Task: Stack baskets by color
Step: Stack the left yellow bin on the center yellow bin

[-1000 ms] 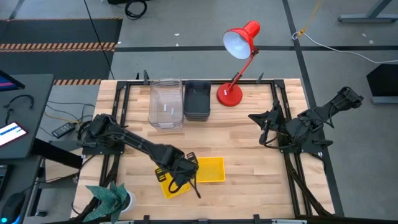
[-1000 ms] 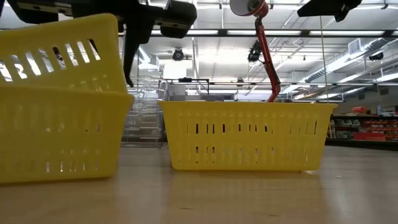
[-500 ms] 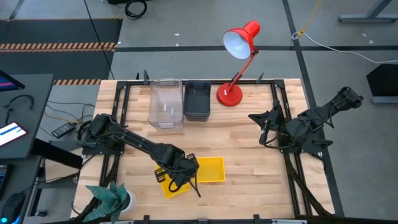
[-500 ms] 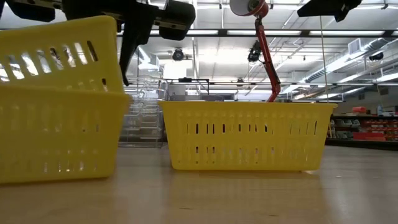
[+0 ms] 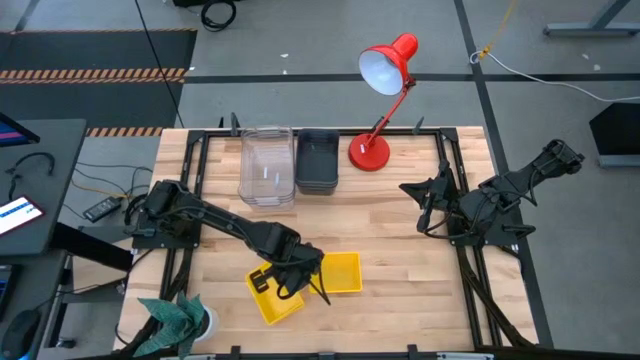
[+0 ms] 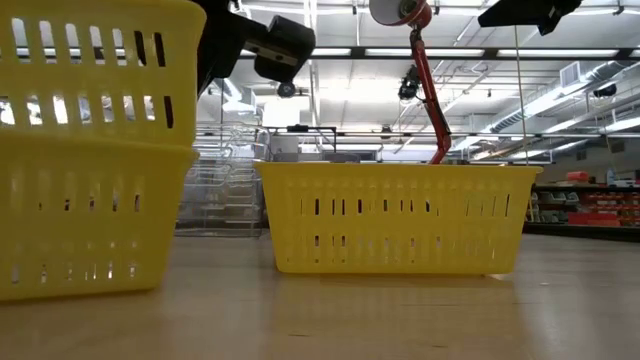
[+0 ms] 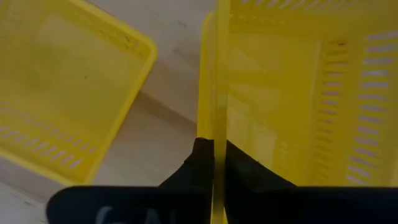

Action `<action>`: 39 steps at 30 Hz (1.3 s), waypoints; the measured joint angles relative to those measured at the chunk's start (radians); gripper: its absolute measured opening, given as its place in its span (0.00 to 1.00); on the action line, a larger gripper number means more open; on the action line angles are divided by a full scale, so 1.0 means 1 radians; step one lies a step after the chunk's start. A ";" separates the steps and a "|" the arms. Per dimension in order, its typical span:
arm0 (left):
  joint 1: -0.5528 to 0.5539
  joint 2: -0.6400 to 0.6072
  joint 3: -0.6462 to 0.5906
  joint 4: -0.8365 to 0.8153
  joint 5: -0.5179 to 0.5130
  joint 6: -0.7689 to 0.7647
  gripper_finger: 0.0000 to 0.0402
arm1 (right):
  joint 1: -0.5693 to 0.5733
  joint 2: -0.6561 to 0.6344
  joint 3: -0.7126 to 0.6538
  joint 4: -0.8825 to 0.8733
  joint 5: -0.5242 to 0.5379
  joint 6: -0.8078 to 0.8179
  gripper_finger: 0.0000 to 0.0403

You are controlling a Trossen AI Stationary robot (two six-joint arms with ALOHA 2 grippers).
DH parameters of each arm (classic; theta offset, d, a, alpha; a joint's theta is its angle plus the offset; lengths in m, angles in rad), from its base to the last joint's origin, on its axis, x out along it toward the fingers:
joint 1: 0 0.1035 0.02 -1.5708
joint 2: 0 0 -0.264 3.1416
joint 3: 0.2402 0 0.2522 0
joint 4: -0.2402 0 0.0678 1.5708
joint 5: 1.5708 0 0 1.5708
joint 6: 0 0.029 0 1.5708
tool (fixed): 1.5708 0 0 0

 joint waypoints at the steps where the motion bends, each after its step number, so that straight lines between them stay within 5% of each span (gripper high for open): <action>1: 0.000 0.000 0.000 0.000 0.001 0.000 0.07 | 0.000 0.000 0.000 0.000 0.000 0.000 0.02; 6: 0.000 0.000 0.000 -0.015 0.047 0.026 0.12 | 0.000 0.000 0.000 0.000 0.000 0.000 0.02; 14: 0.002 0.000 0.000 -0.035 0.083 0.028 0.02 | 0.000 0.000 0.000 0.000 0.000 0.000 0.02; 27: 0.006 0.064 0.000 -0.040 0.077 -0.012 0.04 | 0.000 0.000 0.000 0.001 0.000 0.000 0.02; 39: 0.006 0.064 0.000 -0.055 0.077 -0.052 0.32 | 0.000 0.000 0.000 0.000 0.000 0.000 0.02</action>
